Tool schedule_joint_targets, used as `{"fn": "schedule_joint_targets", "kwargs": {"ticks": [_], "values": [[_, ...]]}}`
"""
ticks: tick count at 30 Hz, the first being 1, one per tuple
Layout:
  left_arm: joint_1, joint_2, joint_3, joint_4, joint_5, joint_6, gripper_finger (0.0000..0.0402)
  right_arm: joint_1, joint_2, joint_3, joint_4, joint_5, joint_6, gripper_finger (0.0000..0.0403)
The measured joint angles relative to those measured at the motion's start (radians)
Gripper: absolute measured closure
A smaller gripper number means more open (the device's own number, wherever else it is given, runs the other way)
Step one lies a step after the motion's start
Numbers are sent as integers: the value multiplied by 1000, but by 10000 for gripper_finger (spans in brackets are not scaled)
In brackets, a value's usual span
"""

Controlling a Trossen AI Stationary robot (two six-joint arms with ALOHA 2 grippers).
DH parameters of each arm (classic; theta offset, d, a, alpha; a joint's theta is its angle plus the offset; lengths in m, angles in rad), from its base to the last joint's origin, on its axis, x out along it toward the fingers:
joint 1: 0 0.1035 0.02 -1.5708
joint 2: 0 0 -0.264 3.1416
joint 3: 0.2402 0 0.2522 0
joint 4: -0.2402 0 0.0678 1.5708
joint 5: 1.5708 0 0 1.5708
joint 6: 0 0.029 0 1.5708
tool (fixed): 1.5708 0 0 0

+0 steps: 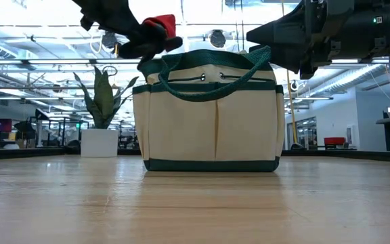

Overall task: Pick & Place Garden tools in Gardening bag
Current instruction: Put the red gloves into the gardening bag

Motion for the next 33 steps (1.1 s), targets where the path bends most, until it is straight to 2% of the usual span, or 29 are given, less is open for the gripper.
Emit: {"fn": "schedule_joint_targets", "kwargs": {"ticks": [4,8,11,14,17,19,24,29,33], "values": [[0,0,0,0,68,24,394,0,0,0,0,0,0,202],[-1,0,0,14,71,26,380,0,0,0,0,0,0,202],[-1,0,0,32,89,37,386,0,0,0,0,0,0,202],[-1,0,0,62,144,82,394,0,0,0,0,0,0,202],[0,0,0,98,210,104,385,0,0,0,0,0,0,202],[0,1,0,130,270,102,380,0,0,0,0,0,0,202],[1,1,0,192,505,72,394,0,0,0,0,0,0,202],[26,1,0,196,709,-102,381,0,0,0,0,0,2,202],[47,1,0,215,831,-197,391,-8,0,0,0,-1,-16,202]]}}
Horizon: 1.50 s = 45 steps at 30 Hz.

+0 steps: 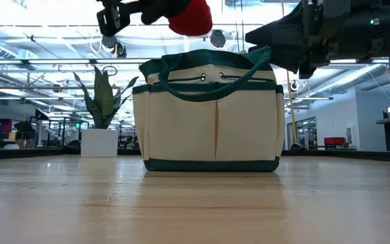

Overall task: Pick & Place Garden tools in Gardening bag
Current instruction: Put the red gloves into the gardening bag

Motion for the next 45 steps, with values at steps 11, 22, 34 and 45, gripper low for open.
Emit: {"fn": "schedule_joint_targets", "kwargs": {"ticks": [11,22,34,45], "values": [[83,0,0,13,238,-184,392,-46,0,0,0,1,11,202],[165,16,0,12,419,-398,386,-83,0,0,0,0,48,202],[268,86,-2,1,555,-579,371,-83,0,0,0,-1,8,202],[362,158,-1,44,563,-650,378,-83,0,1,-7,-2,8,202]]}}
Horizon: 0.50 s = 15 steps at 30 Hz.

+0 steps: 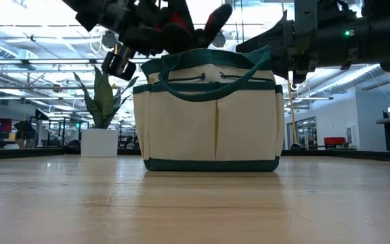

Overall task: Pick & Place Garden tools in Gardening bag
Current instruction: Put the red gloves into the gardening bag

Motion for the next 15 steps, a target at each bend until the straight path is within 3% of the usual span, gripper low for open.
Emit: {"fn": "schedule_joint_targets", "kwargs": {"ticks": [11,15], "values": [[51,-9,1,24,-11,-5,380,0,0,2,14,-6,-55,202],[50,-9,1,28,-27,10,371,-15,0,27,84,-153,-147,206]]}}
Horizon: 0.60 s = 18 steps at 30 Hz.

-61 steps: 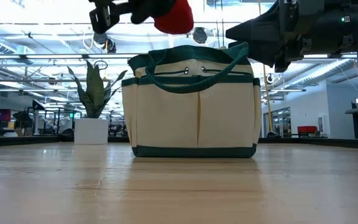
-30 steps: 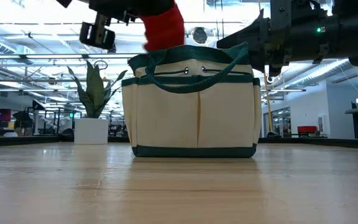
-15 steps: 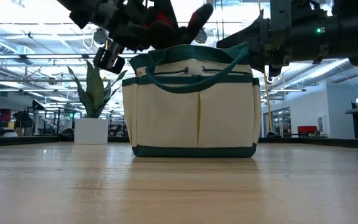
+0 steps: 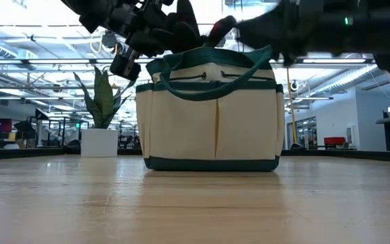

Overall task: Pick & Place Garden tools in Gardening bag
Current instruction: Put the red gloves into the gardening bag

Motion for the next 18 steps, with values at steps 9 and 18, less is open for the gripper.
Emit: {"fn": "schedule_joint_targets", "kwargs": {"ticks": [9,18], "values": [[-1,0,0,-1,-8,41,328,-82,0,214,-313,-109,-100,213],[-2,0,0,-1,-7,56,316,-71,0,301,-511,-101,-111,211]]}}
